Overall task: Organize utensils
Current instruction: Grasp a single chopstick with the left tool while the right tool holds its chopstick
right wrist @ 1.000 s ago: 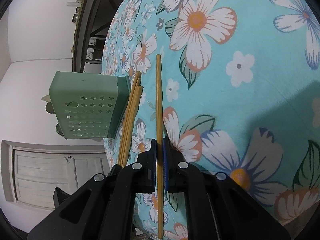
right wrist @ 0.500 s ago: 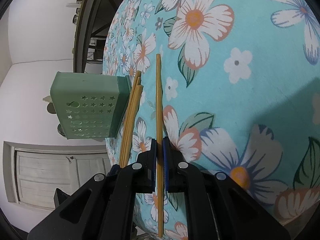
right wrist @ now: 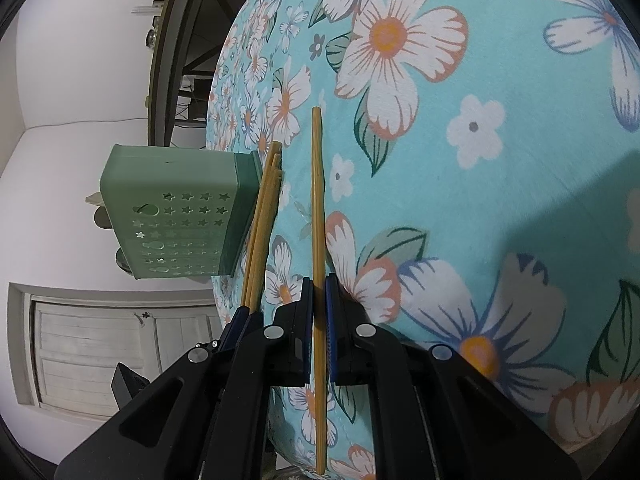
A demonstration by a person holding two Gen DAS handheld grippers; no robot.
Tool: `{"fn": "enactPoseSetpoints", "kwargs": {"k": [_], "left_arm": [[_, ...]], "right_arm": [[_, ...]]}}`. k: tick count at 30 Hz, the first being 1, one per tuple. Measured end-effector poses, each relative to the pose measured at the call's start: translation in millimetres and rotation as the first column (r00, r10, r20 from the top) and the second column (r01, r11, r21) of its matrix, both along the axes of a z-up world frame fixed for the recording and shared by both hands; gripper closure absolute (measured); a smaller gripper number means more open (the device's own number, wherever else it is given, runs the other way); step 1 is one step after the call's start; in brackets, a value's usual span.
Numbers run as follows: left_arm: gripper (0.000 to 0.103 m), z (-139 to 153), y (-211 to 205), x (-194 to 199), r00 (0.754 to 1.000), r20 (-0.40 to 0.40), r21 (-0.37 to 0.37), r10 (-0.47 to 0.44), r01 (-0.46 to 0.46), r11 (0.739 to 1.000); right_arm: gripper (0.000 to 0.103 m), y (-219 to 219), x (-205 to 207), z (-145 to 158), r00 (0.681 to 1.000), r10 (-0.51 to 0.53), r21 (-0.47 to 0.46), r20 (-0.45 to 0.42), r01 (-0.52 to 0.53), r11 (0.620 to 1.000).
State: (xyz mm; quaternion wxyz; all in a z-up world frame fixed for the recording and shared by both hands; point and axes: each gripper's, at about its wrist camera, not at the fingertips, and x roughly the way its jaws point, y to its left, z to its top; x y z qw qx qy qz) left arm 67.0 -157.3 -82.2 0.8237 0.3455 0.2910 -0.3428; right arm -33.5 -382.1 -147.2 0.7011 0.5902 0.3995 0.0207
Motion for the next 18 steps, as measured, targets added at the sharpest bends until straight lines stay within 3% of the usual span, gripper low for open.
{"fn": "enactPoseSetpoints", "kwargs": {"k": [9,15,18], "left_arm": [[0.098,16.8,12.8,-8.2,0.999,-0.033,-0.046,0.007,-0.009,0.999],[0.098,30.3,32.9,-11.6,0.990,-0.141,-0.090,0.002,-0.015,0.996],[0.098,32.6,51.5,-8.5,0.968,-0.249,-0.110,0.015,-0.044,0.993]], "right_arm": [[0.097,0.9,1.5,0.4,1.000,0.001,-0.001,0.000,-0.001,1.000],[0.097,0.2,1.0,-0.1,1.000,0.001,0.002,-0.001,-0.001,1.000],[0.097,1.5,1.3,0.0,1.000,0.003,0.012,-0.004,-0.003,1.000]]}}
